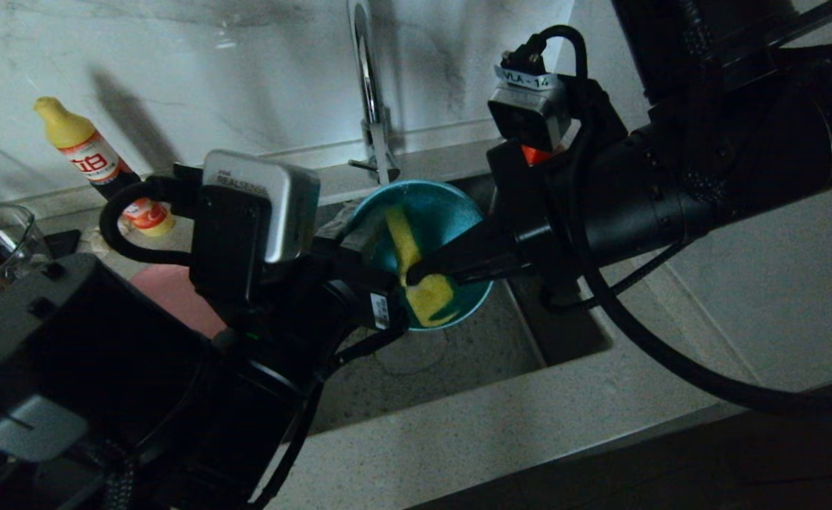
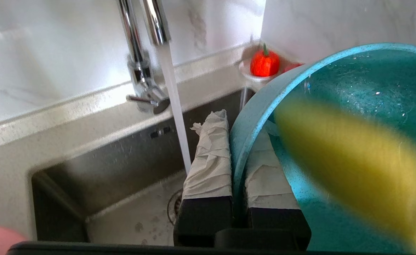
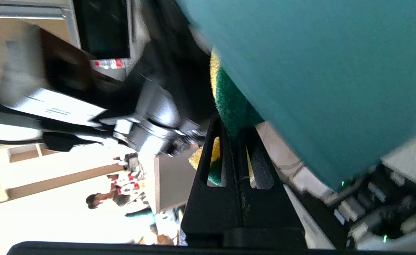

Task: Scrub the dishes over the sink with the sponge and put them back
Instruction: Wipe the bowl

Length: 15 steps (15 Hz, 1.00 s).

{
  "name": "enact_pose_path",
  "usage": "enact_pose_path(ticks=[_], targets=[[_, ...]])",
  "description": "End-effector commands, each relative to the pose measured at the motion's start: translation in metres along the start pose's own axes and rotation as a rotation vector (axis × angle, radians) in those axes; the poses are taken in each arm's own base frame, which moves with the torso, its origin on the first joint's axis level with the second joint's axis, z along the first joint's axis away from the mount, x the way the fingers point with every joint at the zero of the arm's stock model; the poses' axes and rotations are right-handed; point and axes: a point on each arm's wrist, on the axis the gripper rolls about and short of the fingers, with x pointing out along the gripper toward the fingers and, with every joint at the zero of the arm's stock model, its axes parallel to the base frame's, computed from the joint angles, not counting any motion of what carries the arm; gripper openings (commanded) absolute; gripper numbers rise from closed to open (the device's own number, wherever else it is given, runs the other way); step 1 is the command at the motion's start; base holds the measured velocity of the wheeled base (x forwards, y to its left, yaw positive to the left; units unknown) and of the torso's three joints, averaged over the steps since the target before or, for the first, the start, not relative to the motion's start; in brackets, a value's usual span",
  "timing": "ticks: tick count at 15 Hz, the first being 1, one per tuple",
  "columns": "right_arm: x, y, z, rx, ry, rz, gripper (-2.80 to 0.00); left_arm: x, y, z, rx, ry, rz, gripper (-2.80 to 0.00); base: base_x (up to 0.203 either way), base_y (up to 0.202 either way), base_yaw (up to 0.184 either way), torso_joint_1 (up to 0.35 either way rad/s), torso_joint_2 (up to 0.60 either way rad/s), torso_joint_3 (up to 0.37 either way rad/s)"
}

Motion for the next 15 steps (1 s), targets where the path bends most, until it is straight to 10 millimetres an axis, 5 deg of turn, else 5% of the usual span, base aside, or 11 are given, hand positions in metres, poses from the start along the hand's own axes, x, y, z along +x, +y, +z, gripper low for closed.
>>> enact_pose_path(ticks=[1, 6, 15], targets=[[0.000, -0.005, -0.008, 0.030, 0.044, -0.026, -2.80, 0.004, 0.001, 0.008, -0.017, -0.029, 0.018, -2.80, 0.000, 0.000, 0.000, 0.000, 0.00, 0.000], [-0.012, -0.005, -0.015, 0.045, 0.049, -0.042, -2.80, 0.005, 0.002, 0.009, -0.019, -0.033, 0.026, -2.80, 0.000, 0.000, 0.000, 0.000, 0.00, 0.000], [-0.052, 0.014, -0.001, -0.028, -0.107, 0.005, -2.80, 0.003, 0.001, 0.002, -0.007, -0.011, 0.023, -2.80, 0.000, 0.000, 0.000, 0.000, 0.00, 0.000]])
